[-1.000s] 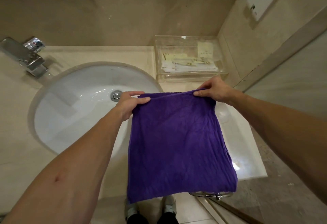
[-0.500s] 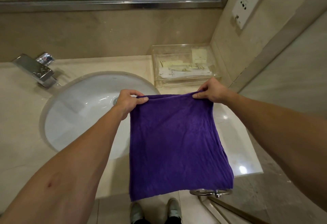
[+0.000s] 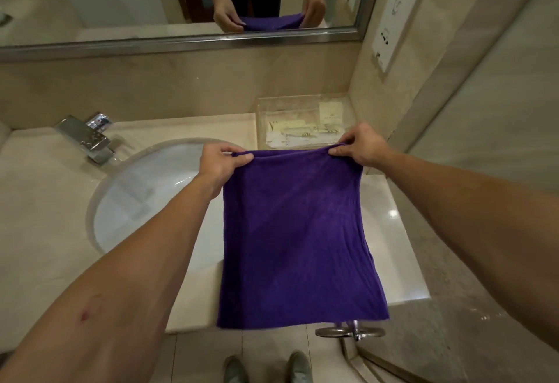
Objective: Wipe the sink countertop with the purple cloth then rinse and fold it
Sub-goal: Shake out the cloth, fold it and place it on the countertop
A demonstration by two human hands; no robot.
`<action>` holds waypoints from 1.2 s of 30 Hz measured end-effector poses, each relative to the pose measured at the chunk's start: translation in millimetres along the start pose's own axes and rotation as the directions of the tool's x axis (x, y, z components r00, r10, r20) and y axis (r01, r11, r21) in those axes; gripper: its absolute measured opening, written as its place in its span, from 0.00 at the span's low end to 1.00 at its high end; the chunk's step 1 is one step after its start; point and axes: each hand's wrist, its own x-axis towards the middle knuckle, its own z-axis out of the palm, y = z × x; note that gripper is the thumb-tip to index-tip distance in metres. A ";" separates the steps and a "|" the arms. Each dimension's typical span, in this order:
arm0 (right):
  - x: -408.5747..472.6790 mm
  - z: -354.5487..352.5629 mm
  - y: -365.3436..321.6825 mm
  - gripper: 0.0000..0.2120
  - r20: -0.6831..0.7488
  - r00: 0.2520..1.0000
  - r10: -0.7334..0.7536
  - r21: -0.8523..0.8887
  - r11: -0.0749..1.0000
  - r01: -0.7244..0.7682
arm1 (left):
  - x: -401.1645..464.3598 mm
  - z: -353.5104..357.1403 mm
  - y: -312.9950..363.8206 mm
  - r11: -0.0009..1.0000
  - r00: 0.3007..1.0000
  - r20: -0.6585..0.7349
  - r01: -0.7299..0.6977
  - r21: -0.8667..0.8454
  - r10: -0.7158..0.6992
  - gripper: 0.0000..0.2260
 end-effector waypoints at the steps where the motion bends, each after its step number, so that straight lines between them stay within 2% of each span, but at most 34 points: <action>1: -0.2 -8.0 -1.2 0.06 -0.018 1.000 -0.005 0.002 1.000 0.005 | -1.7 2.6 6.1 1.000 1.000 0.000 -0.017 -0.009 0.017 0.07; 7: -13.4 -38.8 -5.4 0.10 -0.121 0.992 -0.032 0.004 0.999 0.033 | -22.6 12.0 27.1 0.998 0.998 -0.002 -0.066 -0.010 0.066 0.08; 15: -62.1 -22.2 3.9 0.10 -0.155 0.987 -0.030 -0.049 0.999 0.023 | -53.2 1.6 9.9 0.996 0.996 0.042 -0.085 0.034 0.084 0.07; 20: -99.6 -4.4 12.4 0.05 -0.120 0.992 -0.030 -0.032 0.999 0.026 | -84.9 -5.8 -7.7 0.989 0.993 0.041 -0.116 0.095 0.112 0.06; 23: -125.0 9.0 22.5 0.03 -0.050 0.999 -0.011 -0.057 0.998 0.008 | -106.2 -6.9 -24.8 0.976 0.986 0.110 -0.145 0.160 0.128 0.07; 29: -171.7 43.9 55.2 0.04 0.023 0.998 0.058 -0.107 0.993 -0.055 | -146.0 -6.9 -79.5 0.910 0.961 0.233 -0.225 0.349 0.148 0.06; 36: -191.5 82.6 86.9 0.13 0.064 0.993 0.096 -0.393 0.918 -0.064 | -159.3 6.7 -128.8 0.759 0.934 0.331 -0.310 0.573 0.131 0.04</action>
